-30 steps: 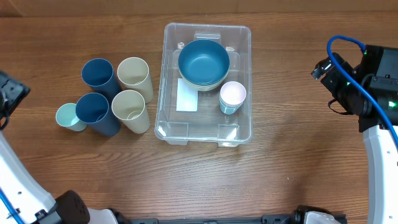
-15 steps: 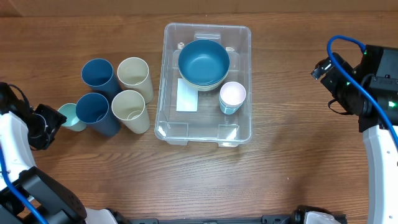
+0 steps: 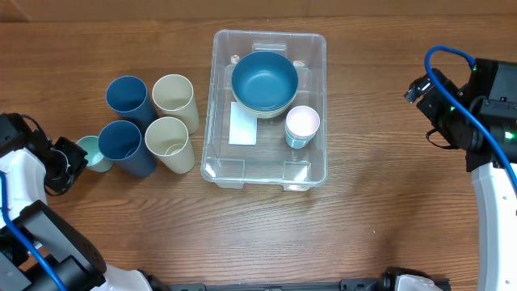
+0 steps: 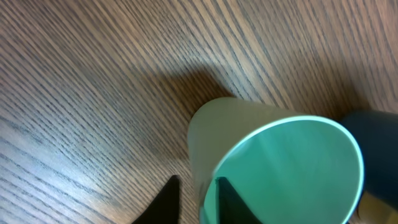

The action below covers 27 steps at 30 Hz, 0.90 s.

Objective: Pack container
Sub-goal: 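Move the left gripper back toward the remaining mint cup, then grasp the mint cup and lower it onto the pink cup in the bin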

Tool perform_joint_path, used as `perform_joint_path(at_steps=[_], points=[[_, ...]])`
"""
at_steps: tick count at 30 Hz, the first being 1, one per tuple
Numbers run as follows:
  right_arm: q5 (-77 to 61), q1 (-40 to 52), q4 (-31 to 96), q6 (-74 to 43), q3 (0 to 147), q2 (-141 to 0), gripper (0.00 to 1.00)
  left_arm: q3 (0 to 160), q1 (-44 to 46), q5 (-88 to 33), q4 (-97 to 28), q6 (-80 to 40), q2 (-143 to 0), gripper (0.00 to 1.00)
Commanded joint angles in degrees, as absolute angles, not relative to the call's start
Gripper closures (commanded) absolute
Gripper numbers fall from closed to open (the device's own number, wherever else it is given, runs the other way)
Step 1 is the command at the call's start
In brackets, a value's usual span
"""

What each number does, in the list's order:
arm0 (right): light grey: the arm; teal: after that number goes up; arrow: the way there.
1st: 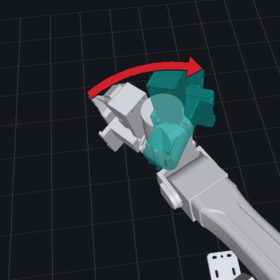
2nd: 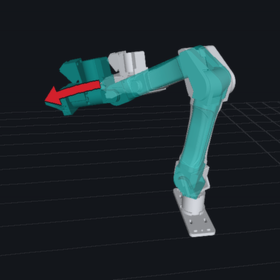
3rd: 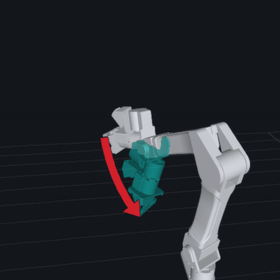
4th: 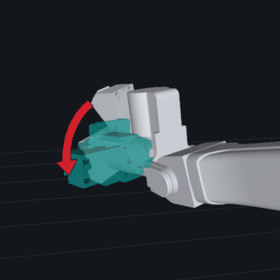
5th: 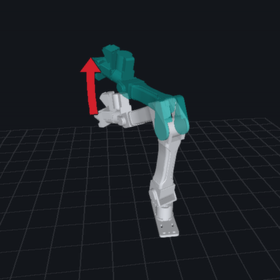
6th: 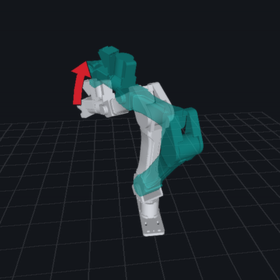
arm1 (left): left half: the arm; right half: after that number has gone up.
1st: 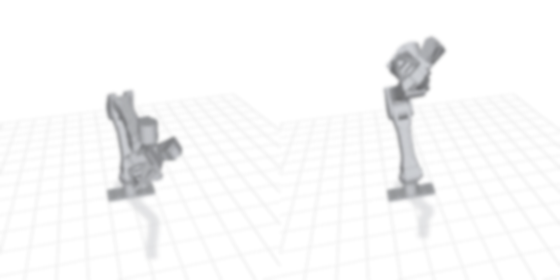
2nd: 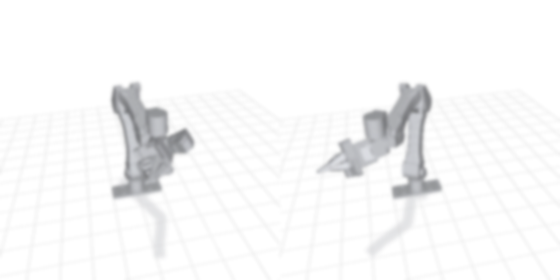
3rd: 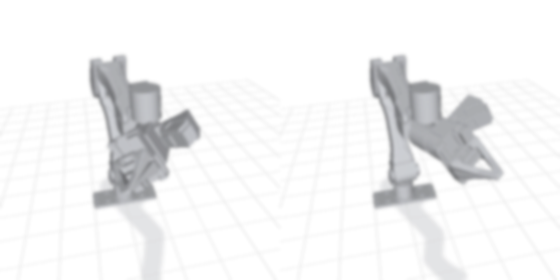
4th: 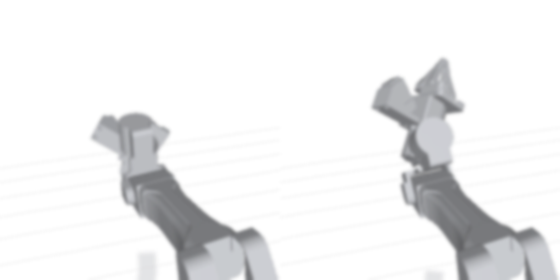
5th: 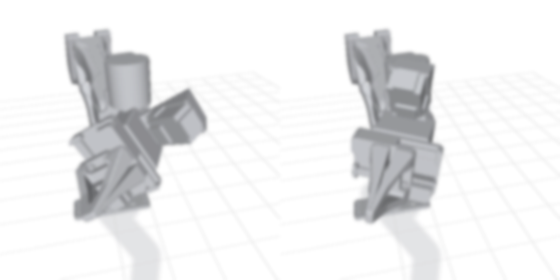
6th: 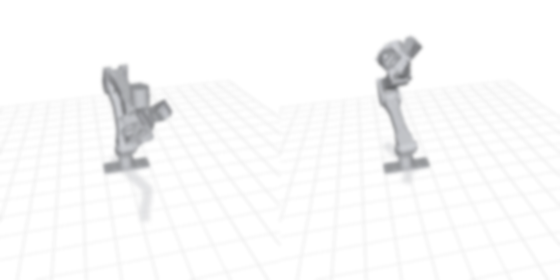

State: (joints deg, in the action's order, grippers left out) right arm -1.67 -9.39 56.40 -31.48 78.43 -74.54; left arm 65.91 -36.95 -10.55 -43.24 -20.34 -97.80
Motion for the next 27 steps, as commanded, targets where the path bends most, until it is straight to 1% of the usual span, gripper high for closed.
perform_joint_path(at_steps=[1, 5, 8, 13, 15, 18, 21, 22, 25, 27], points=[[-1.61, -9.50, 56.10, -31.77, 79.09, -74.61, 0.00, 65.36, -36.95, -11.44, -43.07, -19.44, -98.15, 0.96], [-1.61, -9.50, 56.10, -31.77, 79.09, -74.61, 0.00, 65.76, -37.28, -11.44, -44.36, -19.64, -97.41, 0.96], [-1.61, -9.50, 56.10, -31.77, 79.09, -74.61, 0.00, 68.84, -38.09, -11.40, -47.59, -20.60, -94.78, 0.96], [-1.61, -9.50, 56.10, -31.77, 79.11, -74.61, 0.00, 83.59, -37.67, -4.29, -59.48, -21.65, -85.71, 0.96], [-1.61, -9.50, 56.10, -31.77, 79.09, -74.61, 0.00, 89.76, -36.62, -4.12, -62.61, -21.85, -82.37, 0.96], [-1.61, -9.50, 56.10, -31.77, 79.09, -74.61, 0.00, 97.76, -32.51, -6.26, -66.02, -20.62, -78.26, 0.96], [-1.61, -9.50, 56.10, -31.77, 79.09, -74.61, 0.00, 101.03, -23.18, -15.29, -64.25, -12.16, -75.48, 0.96], [-1.61, -9.50, 56.10, -31.77, 79.09, -74.61, 0.00, 101.03, -19.81, -16.43, -63.64, -9.47, -75.26, 0.96], [-1.63, -9.50, 56.10, -31.77, 79.09, -74.61, 0.00, 100.97, -4.84, -16.58, -62.81, 0.45, -77.25, 0.96], [-1.61, -9.50, 56.10, -31.77, 79.09, -74.61, 0.00, 100.97, 4.16, -16.56, -62.04, 4.99, -80.51, 0.96]])
